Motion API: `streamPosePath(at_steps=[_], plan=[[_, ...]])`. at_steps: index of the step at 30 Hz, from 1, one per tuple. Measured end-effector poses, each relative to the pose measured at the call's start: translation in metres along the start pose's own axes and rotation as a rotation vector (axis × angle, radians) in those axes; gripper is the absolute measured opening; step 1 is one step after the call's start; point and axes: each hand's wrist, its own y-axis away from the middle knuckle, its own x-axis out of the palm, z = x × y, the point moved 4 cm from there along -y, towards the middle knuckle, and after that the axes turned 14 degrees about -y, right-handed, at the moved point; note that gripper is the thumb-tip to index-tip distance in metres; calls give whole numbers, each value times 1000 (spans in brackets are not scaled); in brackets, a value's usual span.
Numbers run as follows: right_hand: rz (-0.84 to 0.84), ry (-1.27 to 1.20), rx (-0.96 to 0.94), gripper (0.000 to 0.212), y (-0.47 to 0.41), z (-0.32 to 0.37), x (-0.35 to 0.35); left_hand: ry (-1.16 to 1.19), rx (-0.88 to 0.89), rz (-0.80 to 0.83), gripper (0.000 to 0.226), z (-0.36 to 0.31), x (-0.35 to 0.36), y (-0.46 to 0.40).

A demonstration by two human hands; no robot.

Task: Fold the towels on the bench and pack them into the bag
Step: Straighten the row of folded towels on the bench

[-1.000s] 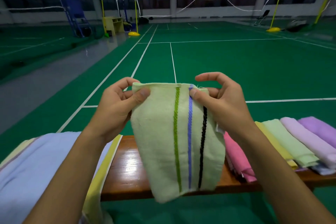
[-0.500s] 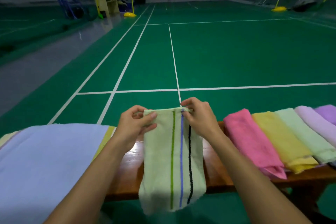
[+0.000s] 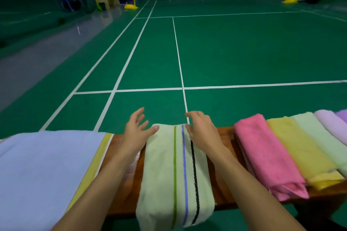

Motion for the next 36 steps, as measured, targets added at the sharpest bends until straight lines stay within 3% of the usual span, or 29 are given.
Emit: streamPosePath(at_steps=[5,13,18,25,32,36], plan=[[88,-111,-48,32,35,6,-7,-144,90,134,49,-3,-8,36],[188,-233,-138,21,125,8,-19,-391,235,289,45,-4,-36,109],[385,-68,-214,26,164,-2,-5,-736,345,469,42,21,-31,136],[386,12,-220,29,145,-13,3,-1030,436,489,52,17,-17,124],[339,35,-231,30,118,-21,2,-999,463,428,46,23,-10,97],[310,69,-248,30,111,-20,0,-778,402,438,51,23,-9,88]])
